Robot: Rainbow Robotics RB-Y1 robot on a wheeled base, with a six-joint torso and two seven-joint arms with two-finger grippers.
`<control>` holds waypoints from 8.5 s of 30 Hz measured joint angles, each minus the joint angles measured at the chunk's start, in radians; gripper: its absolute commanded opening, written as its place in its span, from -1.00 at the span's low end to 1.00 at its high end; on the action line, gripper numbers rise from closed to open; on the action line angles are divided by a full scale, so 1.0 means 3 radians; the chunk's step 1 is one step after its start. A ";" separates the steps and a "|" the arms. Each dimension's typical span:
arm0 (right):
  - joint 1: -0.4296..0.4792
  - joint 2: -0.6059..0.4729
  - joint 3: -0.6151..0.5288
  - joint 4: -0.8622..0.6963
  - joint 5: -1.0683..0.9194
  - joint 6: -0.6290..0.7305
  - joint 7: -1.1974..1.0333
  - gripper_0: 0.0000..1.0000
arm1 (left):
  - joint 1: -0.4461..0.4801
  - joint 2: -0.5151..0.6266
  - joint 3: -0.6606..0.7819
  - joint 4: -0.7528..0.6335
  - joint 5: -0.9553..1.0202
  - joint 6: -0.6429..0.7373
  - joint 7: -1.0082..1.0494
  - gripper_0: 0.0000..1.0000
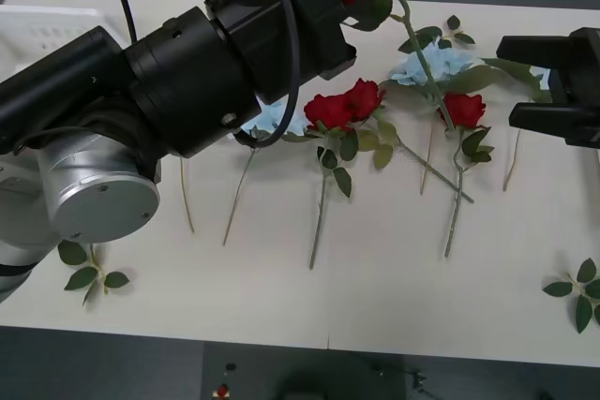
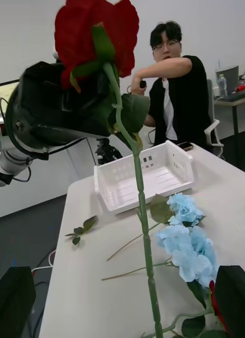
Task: Put the red flowers into the right box and the blue flowers into the left box
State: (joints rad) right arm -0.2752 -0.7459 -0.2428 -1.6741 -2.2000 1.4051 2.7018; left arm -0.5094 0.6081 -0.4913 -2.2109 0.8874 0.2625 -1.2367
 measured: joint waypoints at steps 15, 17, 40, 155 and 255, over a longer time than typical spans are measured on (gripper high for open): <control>-0.0298 0.0307 0.0388 0.0000 0.0501 -0.0324 0.0000 1.00 | -0.0025 -0.0007 0.0000 -0.0002 0.0004 0.0000 -0.0090 -1.00; -0.0329 0.0389 0.0385 0.0000 0.0612 -0.0326 0.0000 1.00 | -0.0055 -0.0011 0.0000 0.0009 0.0005 0.0000 -0.0090 -1.00; -0.0424 0.0887 0.0695 0.0000 0.1095 -0.0963 0.0000 -1.00 | -0.0172 -0.0207 0.0000 0.0191 0.0015 0.0000 -0.0090 -1.00; 0.0218 -0.1254 0.0291 0.2235 0.2927 -0.1717 -0.2359 1.00 | -0.0266 -0.0235 0.0190 0.3145 -0.1364 0.2089 -0.0089 -0.99; -0.1230 -0.0018 -0.0142 0.1817 0.3441 -0.0918 -0.3358 -1.00 | -0.0241 -0.0475 0.0035 0.2187 -0.1377 0.3026 -0.1666 0.79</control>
State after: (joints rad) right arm -0.6443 -0.7514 -0.2853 -1.1289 -1.1677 1.1298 1.6944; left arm -0.5818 0.4657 -0.4807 -1.5549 0.4743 1.1704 -1.7365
